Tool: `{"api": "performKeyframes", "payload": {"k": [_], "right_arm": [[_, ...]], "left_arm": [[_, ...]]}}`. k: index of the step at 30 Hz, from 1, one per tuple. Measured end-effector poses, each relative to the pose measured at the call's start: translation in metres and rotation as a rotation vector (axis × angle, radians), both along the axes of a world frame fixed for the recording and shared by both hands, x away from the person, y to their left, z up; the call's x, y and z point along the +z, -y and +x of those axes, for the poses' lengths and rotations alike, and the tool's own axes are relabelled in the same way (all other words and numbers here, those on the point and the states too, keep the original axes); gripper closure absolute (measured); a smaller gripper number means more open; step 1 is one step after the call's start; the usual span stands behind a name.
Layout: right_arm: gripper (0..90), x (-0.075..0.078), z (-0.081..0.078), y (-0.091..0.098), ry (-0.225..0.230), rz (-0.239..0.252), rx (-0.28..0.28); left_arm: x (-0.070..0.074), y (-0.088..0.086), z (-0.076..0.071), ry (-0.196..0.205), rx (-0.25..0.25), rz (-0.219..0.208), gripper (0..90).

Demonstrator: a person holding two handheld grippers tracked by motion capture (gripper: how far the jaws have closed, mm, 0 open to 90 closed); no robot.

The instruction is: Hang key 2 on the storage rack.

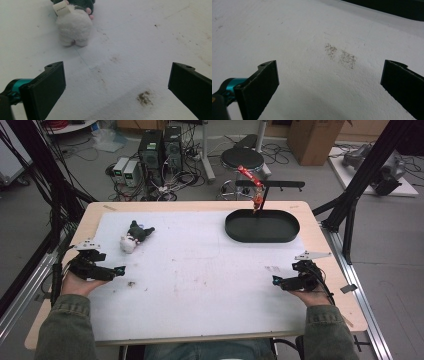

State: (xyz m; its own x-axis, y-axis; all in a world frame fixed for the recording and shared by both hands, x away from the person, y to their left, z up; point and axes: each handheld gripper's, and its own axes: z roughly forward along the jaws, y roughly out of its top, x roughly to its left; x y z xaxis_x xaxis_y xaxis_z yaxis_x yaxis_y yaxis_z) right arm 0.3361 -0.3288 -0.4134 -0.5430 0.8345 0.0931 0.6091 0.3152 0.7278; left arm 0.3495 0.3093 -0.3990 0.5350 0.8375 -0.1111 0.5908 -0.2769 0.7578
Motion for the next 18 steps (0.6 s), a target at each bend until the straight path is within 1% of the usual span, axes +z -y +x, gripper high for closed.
{"api": "performKeyframes", "payload": {"k": [4, 7, 10, 12, 14, 15, 17, 18], "right_arm": [[0.6, -0.002, -0.002, 0.001, -0.002, -0.004, -0.003], [0.6, -0.003, -0.002, 0.001, 0.0, -0.006, 0.001], [0.6, -0.005, -0.003, 0.001, -0.002, -0.009, 0.005], [0.6, -0.007, -0.004, 0.0, -0.006, -0.009, 0.004], [0.6, -0.009, -0.005, 0.0, -0.012, -0.011, 0.007], [0.6, -0.01, -0.005, 0.0, -0.014, -0.011, 0.002], [0.6, -0.01, -0.007, 0.0, -0.014, -0.007, 0.001], [0.6, -0.009, -0.007, 0.0, -0.013, -0.004, -0.001]], "left_arm": [[0.004, 0.002, 0.013, -0.023, -0.005, 0.027, 1.7], [0.01, 0.003, 0.022, -0.033, -0.013, 0.054, 1.7], [0.016, 0.001, 0.032, -0.037, -0.015, 0.056, 1.7], [0.018, 0.0, 0.039, -0.038, -0.008, 0.058, 1.7], [0.019, 0.0, 0.045, -0.036, -0.005, 0.057, 1.7], [0.02, 0.0, 0.048, -0.042, -0.003, 0.051, 1.7], [0.02, 0.0, 0.054, -0.054, -0.003, 0.076, 1.7], [0.021, 0.001, 0.058, -0.058, -0.008, 0.081, 1.7]]}}
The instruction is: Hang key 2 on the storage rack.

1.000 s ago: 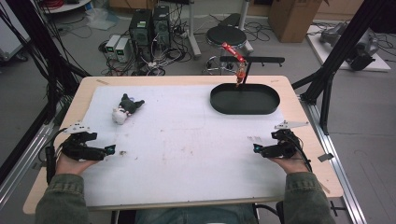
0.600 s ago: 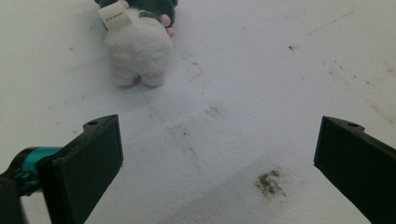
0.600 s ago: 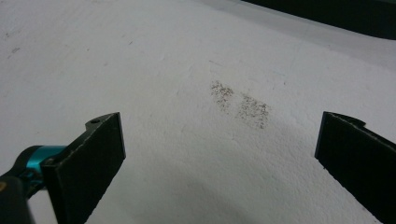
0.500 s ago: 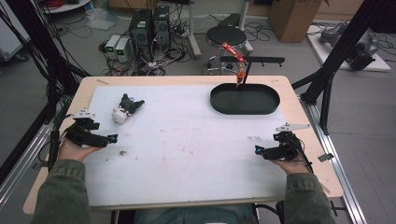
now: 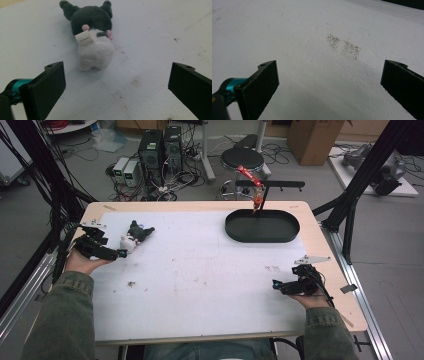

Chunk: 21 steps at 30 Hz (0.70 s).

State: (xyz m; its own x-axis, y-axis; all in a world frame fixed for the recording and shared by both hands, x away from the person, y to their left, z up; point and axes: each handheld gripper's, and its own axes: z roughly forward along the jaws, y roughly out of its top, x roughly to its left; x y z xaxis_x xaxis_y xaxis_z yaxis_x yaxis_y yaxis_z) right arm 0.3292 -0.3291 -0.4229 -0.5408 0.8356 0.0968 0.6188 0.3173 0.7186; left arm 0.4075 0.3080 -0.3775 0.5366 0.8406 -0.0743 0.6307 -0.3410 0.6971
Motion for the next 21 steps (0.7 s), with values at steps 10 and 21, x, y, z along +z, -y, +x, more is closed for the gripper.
{"api": "performKeyframes", "payload": {"k": [10, 21], "right_arm": [[0.6, -0.001, -0.001, 0.001, 0.002, -0.002, 0.0], [0.6, -0.003, -0.001, -0.001, -0.006, -0.019, 0.006]], "left_arm": [[0.011, 0.011, 0.027, -0.013, -0.038, 0.06, 1.7], [0.009, 0.015, 0.062, -0.053, -0.024, 0.087, 1.7]]}}
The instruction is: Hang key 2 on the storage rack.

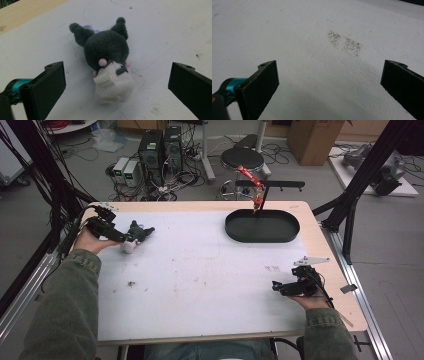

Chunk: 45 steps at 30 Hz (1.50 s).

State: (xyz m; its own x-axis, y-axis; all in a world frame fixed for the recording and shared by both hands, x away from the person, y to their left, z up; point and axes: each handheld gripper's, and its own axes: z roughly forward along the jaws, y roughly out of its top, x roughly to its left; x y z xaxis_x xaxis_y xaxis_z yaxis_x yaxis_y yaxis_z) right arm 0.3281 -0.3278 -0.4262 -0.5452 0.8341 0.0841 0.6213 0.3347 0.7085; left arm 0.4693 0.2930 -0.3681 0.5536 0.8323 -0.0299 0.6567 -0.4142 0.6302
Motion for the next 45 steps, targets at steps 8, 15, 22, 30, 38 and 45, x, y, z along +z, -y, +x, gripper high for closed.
{"api": "performKeyframes", "payload": {"k": [8, 15, 22, 30, 38, 45], "right_arm": [[0.6, -0.002, 0.0, -0.001, -0.009, 0.006, 0.004], [0.6, -0.003, 0.0, -0.001, -0.019, -0.004, 0.002], [0.6, -0.003, -0.001, 0.001, -0.017, -0.005, -0.003], [0.6, -0.003, -0.002, 0.002, -0.016, -0.007, -0.006], [0.6, -0.002, -0.001, 0.001, -0.016, 0.003, -0.002], [0.6, -0.001, 0.0, -0.002, -0.013, 0.01, 0.008]], "left_arm": [[-0.018, 0.011, 0.025, -0.062, 0.016, 0.06, 1.7], [-0.03, 0.019, 0.039, -0.099, 0.026, 0.144, 1.8], [-0.049, 0.027, 0.045, -0.181, 0.027, 0.201, 1.8], [-0.051, 0.025, 0.044, -0.203, 0.017, 0.206, 13.7], [-0.045, 0.033, 0.039, -0.171, -0.031, 0.267, 48.2], [-0.036, 0.034, 0.034, -0.191, -0.052, 0.27, 50.2]]}}
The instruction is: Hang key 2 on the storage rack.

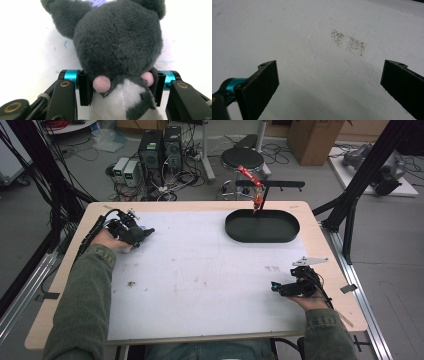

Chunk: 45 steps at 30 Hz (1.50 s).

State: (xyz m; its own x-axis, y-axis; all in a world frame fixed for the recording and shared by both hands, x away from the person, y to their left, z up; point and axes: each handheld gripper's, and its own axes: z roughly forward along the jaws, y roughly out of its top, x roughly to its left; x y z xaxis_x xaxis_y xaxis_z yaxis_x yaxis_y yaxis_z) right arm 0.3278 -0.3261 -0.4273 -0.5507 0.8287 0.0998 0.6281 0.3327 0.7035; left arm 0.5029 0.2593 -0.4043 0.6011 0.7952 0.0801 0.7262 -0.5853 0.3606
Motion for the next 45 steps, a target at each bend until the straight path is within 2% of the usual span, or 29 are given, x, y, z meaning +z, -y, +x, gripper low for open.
{"api": "performKeyframes", "payload": {"k": [2, 8, 13, 21, 26, 32, 36, 45], "right_arm": [[0.6, 0.0, 0.0, 0.0, 0.0, -0.003, 0.004], [0.6, 0.0, 0.001, -0.002, 0.004, 0.0, 0.011], [0.6, 0.001, 0.001, -0.003, 0.013, 0.01, 0.015], [0.6, 0.001, 0.002, -0.003, 0.014, 0.015, 0.026], [0.6, 0.001, 0.002, -0.003, 0.013, 0.015, 0.03], [0.6, 0.0, 0.002, -0.002, 0.006, 0.022, 0.037], [0.6, 0.0, 0.002, -0.002, 0.007, 0.022, 0.043], [0.7, 0.002, 0.001, -0.001, 0.006, 0.035, 0.035]], "left_arm": [[0.005, 0.0, -0.003, -0.006, -0.01, -0.013, 50.3], [0.027, 0.007, -0.009, 0.012, -0.053, -0.043, 50.6], [0.05, 0.018, -0.013, 0.027, -0.101, -0.075, 50.5], [0.079, 0.037, -0.015, 0.048, -0.142, -0.112, 50.4], [0.093, 0.048, -0.013, 0.059, -0.161, -0.116, 50.4], [0.111, 0.058, -0.01, 0.067, -0.188, -0.141, 50.4], [0.12, 0.068, -0.008, 0.068, -0.208, -0.138, 50.4], [0.144, 0.102, 0.003, 0.067, -0.266, -0.149, 50.4]]}}
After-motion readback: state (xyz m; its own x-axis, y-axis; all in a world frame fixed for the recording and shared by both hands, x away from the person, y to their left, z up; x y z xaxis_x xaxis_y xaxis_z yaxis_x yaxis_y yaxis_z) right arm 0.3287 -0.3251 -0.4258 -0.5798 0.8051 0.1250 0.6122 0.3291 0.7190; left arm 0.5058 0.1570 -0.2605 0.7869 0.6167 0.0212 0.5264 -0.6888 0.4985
